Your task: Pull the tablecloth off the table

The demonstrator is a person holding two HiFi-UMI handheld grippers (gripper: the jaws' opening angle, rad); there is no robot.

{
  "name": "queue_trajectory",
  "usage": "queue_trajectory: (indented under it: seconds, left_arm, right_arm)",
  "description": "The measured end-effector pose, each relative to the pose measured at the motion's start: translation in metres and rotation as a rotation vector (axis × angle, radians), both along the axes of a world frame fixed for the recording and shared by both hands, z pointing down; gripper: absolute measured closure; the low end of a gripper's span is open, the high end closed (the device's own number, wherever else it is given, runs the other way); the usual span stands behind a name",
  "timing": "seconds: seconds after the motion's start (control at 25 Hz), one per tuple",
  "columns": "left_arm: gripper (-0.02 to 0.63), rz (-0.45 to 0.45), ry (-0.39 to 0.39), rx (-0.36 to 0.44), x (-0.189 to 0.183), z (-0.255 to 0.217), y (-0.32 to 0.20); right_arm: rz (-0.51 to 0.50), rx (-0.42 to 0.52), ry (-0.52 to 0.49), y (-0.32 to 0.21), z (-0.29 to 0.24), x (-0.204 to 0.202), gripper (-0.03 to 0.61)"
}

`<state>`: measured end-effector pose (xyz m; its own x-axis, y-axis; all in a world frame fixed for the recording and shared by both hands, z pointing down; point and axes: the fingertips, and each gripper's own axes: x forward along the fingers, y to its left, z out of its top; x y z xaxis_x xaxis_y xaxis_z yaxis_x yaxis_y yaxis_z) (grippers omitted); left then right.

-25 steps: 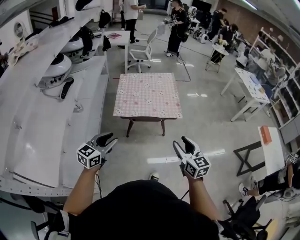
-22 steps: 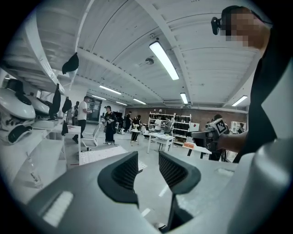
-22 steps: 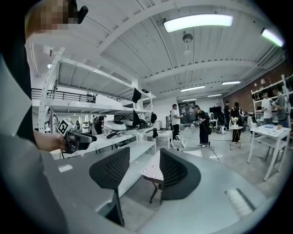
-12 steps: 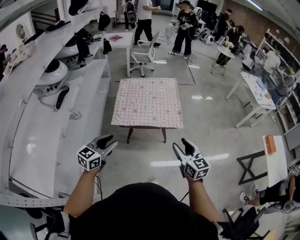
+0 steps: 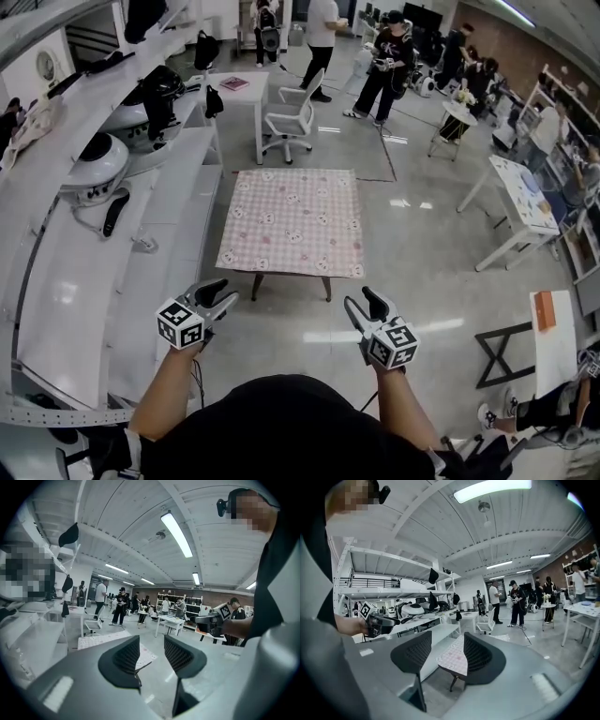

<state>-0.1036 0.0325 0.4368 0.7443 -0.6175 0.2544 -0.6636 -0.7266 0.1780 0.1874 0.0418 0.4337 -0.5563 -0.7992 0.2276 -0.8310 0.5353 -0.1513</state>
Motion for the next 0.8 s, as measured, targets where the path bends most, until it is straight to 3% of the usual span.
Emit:
queue_trajectory:
  seconds: [0.52, 0.8]
  left_arm:
    - [0.439, -0.028, -0.011, -0.027, 0.054, 0.009, -0.044]
    - [0.434, -0.035, -0.017, -0.042, 0.076, 0.014, -0.044]
  right_arm:
    - [-0.060, -0.031, -0.010, -0.050, 0.014, 0.043, 0.327]
    - [-0.098, -0.042, -0.003, -0.055, 0.020, 0.055, 0.324]
